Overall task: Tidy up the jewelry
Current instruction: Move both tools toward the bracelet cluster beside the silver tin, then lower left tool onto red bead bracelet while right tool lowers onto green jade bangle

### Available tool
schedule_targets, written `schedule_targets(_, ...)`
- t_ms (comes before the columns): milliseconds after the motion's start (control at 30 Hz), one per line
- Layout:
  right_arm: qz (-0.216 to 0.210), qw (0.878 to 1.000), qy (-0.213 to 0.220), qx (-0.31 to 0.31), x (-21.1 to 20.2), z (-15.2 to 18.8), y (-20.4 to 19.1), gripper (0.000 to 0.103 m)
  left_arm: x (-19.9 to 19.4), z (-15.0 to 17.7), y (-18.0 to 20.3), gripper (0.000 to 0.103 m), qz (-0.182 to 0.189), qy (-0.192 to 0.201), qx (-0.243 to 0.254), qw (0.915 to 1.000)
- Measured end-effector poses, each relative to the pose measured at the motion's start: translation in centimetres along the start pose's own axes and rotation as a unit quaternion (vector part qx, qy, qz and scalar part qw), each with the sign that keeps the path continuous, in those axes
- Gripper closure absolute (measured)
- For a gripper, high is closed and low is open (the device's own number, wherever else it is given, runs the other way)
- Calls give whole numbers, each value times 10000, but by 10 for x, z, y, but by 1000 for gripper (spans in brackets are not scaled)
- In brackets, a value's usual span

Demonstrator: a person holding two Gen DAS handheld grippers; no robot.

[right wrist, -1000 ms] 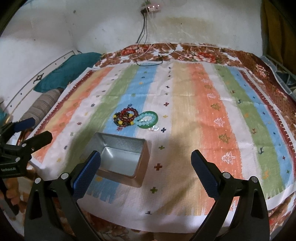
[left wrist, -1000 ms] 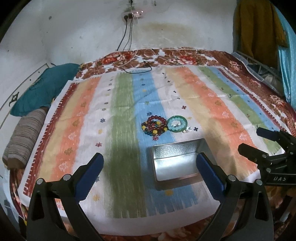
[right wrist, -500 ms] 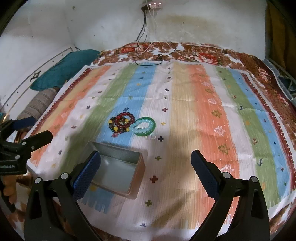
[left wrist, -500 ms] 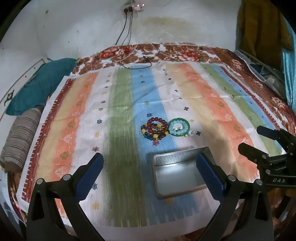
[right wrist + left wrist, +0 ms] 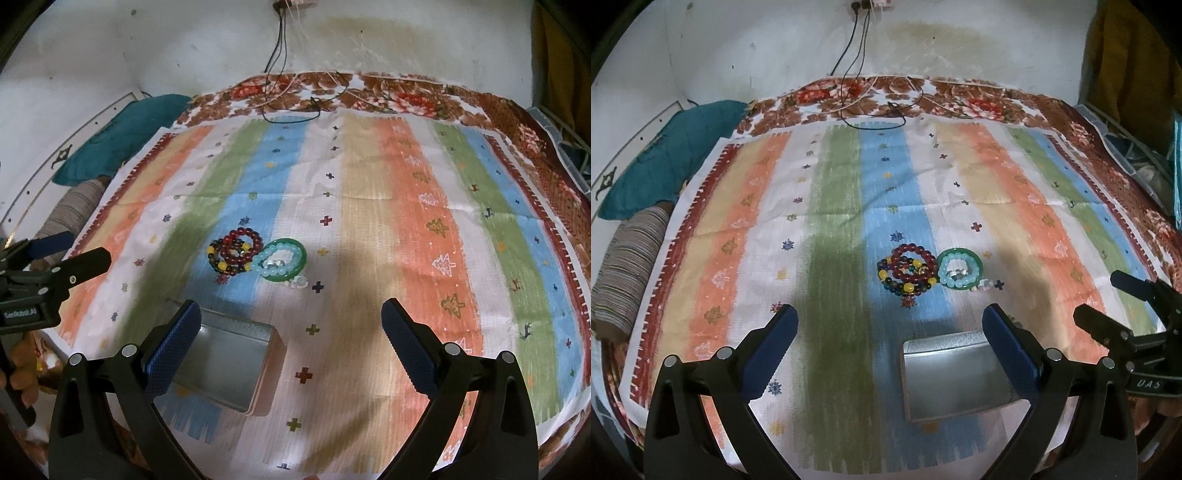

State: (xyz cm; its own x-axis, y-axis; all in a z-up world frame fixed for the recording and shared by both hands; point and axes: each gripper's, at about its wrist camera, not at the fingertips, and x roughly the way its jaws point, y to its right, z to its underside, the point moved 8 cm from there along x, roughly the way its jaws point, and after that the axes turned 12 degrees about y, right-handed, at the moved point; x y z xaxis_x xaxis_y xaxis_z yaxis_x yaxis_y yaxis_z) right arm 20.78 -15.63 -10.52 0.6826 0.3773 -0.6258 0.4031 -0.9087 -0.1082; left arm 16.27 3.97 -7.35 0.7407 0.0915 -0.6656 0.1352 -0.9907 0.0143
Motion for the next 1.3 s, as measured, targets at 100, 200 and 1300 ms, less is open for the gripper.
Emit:
schedule_targets(100,14,10000,-41,12,5,-2,1,4,6,-3,0,6,4,-46,-59,10000)
schedule_targets(200,39,9999,-104,40,12,-4,4,4,14,-6,0,6,-10,-95,-72,9999)
schedule_targets(1300,333,9969,-717,-34,81,-5,21,4,105,-13,-5,6,-87,-772,-38,9970)
